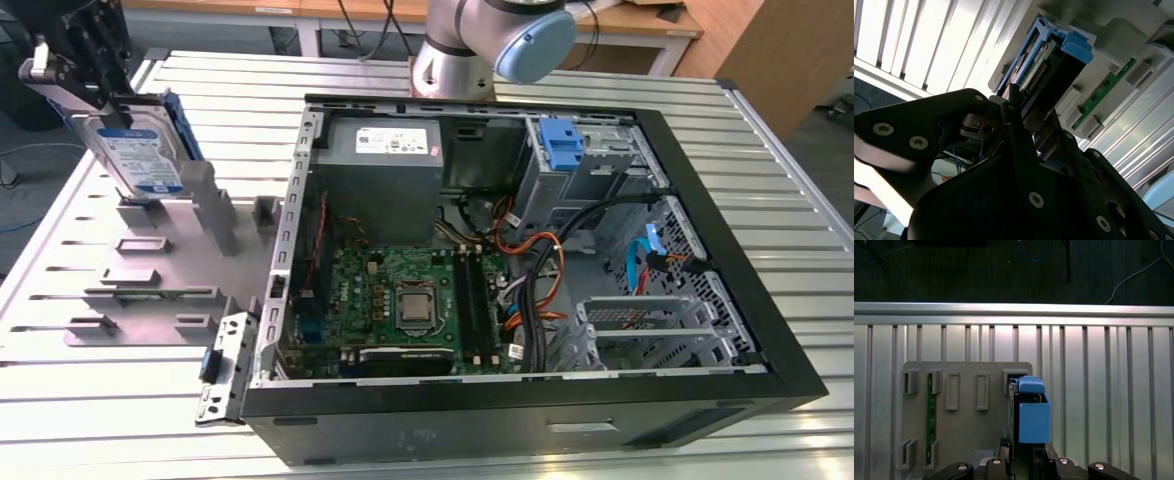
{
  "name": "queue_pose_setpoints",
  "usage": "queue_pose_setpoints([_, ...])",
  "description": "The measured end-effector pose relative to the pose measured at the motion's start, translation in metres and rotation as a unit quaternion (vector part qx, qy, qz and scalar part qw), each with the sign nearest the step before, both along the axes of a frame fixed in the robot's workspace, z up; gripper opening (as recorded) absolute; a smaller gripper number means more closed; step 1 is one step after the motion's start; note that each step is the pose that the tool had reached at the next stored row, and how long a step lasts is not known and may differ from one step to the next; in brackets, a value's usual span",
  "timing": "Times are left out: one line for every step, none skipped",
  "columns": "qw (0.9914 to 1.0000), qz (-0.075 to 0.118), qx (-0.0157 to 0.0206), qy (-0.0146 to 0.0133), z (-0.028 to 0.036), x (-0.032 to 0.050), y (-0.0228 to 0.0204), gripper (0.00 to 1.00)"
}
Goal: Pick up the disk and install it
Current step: 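Pick up the disk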
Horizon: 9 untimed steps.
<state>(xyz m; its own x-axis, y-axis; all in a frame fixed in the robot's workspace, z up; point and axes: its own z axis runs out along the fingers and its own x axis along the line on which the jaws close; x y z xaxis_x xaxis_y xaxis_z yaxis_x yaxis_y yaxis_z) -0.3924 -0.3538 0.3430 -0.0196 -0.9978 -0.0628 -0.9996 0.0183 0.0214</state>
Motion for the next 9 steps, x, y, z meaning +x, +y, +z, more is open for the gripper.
queue_pose_setpoints([1.0, 0.0, 0.0, 0.0, 0.0002, 0.0, 0.0, 0.35])
queue_pose_setpoints([1.0, 0.0, 0.0, 0.0001, 0.0004, 0.0, 0.0, 0.35])
queue_pose_setpoints([1.0, 0.0, -0.0001, 0.0002, 0.0008, 0.0, 0.0, 0.35])
queue_pose_setpoints([1.0, 0.0, -0.0001, 0.0002, 0.0014, 0.0, 0.0, 0.35])
queue_pose_setpoints([1.0, 0.0, -0.0001, 0.0002, 0.002, 0.0, 0.0, 0.35])
queue_pose_setpoints([1.0, 0.0, -0.0001, 0.0001, 0.0028, 0.0, 0.0, 0.35])
queue_pose_setpoints([1.0, 0.0, 0.0, 0.0001, 0.004, 0.0, 0.0, 0.35])
queue_pose_setpoints([1.0, 0.0, 0.0, 0.0001, 0.0055, 0.0, 0.0, 0.35])
queue_pose_setpoints([1.0, 0.0, 0.0, 0.0001, 0.007, 0.0, 0.0, 0.35])
